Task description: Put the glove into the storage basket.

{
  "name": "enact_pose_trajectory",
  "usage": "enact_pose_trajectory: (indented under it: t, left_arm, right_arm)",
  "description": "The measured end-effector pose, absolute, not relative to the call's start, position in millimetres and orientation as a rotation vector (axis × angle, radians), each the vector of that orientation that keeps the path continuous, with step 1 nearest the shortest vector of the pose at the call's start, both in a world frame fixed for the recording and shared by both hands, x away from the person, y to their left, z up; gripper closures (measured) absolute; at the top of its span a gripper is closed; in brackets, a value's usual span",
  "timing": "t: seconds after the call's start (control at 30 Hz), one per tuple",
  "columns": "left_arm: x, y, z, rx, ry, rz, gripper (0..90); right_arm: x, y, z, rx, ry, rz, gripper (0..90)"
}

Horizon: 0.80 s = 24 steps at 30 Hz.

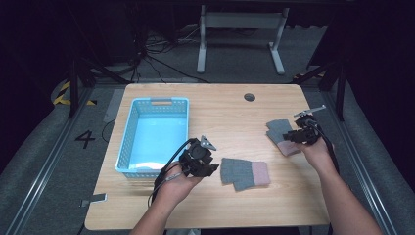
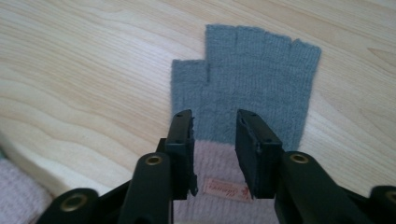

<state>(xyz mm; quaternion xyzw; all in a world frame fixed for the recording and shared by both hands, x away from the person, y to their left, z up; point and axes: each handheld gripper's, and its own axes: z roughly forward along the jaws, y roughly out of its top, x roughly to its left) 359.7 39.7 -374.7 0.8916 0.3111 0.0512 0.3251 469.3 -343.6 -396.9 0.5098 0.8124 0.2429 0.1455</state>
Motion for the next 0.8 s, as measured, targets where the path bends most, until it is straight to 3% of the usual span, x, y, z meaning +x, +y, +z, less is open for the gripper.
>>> enact_pose_trajectory:
  t: [0.37, 0.8]
  left_arm:
    - [358, 45, -377, 2.331, 0.837, 0.132, 65.0]
    - [359, 46, -377, 2.329, 0.839, 0.13, 64.7]
  right_arm:
    - [503, -342, -409, 1.553, 2.342, 0.583, 53.3]
    - [514, -340, -426, 1.645, 2.32, 0.531, 54.1]
